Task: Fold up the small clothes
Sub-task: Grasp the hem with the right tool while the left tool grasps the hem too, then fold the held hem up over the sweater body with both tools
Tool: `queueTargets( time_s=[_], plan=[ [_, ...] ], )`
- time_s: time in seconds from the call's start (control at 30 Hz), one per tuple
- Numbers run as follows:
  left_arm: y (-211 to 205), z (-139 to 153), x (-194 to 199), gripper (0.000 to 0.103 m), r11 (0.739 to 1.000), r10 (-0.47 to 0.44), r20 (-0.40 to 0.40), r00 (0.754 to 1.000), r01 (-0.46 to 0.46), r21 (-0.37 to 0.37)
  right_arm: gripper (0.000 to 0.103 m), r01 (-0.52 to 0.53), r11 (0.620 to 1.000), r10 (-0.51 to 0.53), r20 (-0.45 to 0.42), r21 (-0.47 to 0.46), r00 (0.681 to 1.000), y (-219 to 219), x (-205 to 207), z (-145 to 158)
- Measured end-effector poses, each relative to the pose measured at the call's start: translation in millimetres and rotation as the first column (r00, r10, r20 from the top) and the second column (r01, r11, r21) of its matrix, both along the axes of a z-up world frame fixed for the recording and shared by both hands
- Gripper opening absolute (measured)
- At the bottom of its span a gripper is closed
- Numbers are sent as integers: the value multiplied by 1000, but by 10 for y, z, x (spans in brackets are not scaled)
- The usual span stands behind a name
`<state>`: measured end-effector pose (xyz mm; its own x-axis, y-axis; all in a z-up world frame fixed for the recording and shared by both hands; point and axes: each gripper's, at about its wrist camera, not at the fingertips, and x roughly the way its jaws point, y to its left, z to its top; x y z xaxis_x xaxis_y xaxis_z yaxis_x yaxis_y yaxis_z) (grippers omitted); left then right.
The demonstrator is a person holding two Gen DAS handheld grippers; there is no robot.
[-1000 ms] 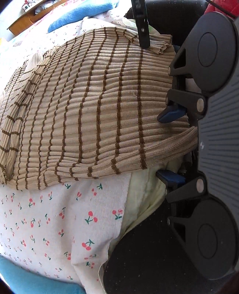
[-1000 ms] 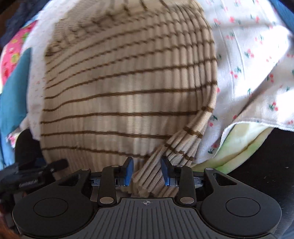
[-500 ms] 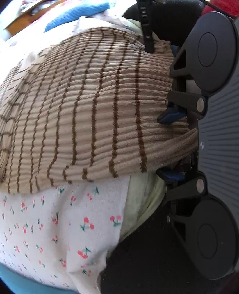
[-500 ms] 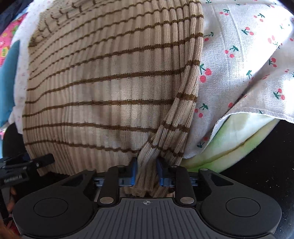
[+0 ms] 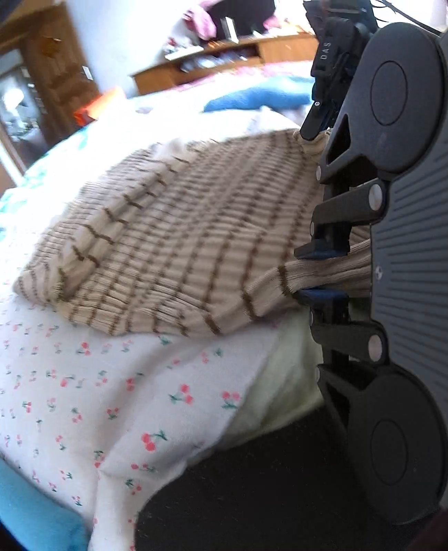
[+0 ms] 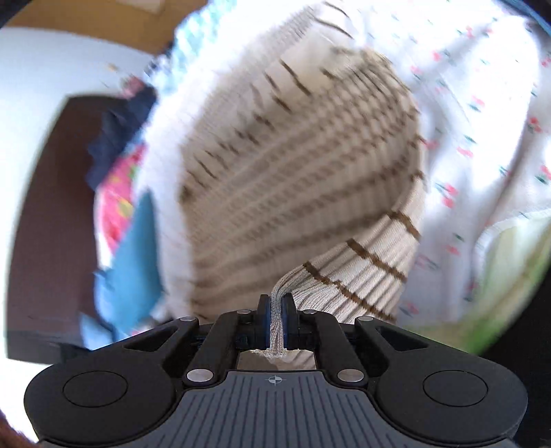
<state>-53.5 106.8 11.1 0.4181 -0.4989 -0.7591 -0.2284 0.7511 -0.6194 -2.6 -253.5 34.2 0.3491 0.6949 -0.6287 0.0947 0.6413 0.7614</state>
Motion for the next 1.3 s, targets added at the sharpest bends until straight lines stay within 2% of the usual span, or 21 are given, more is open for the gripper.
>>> queueTargets(
  time_s=[0.17, 0.3, 0.5, 0.73, 0.87, 0.97, 1.03, 1.1, 1.17, 1.23, 1.3],
  plan=[
    [73, 287, 128, 19, 999, 34, 128, 991, -31, -20, 7, 72, 993, -83, 110, 93, 991, 7, 177, 207],
    [146, 515, 378, 19, 997, 69, 211, 975, -58, -58, 7, 164, 971, -194, 173, 171, 966, -97, 347, 361],
    [222, 681, 921, 19, 995, 97, 300, 949, -85, -53, 7, 261, 947, -299, 218, 187, 929, -221, 815, 451],
    [339, 611, 1549, 19, 990, 140, 320, 937, -125, -64, 7, 375, 910, -408, 213, 178, 888, -229, 1485, 302],
    [443, 377, 1895, 18, 976, 216, 289, 933, -195, -102, 7, 419, 896, -441, 184, 148, 879, -196, 1864, 54],
    [515, 233, 2102, 18, 964, 264, 287, 921, -251, -84, 7, 439, 894, -449, 195, 95, 872, -188, 2054, -89],
    [555, 155, 2175, 18, 957, 291, 272, 917, -282, -75, 8, 441, 895, -445, 164, 62, 880, -200, 2149, -203],
    [528, 144, 2178, 18, 964, 263, 290, 920, -259, -51, 12, 430, 902, -429, 128, 21, 894, -189, 2221, -298],
    [451, 171, 2149, 20, 975, 207, 319, 925, -223, 12, 14, 409, 913, -408, 112, 11, 906, -189, 2225, -348],
    [391, 173, 2153, 28, 981, 153, 321, 935, -184, 67, 20, 400, 916, -399, 125, 16, 909, -203, 2185, -329],
    [375, 146, 2171, 38, 983, 132, 306, 943, -166, 85, 30, 396, 918, -392, 167, 6, 905, -222, 2116, -244]
  ],
)
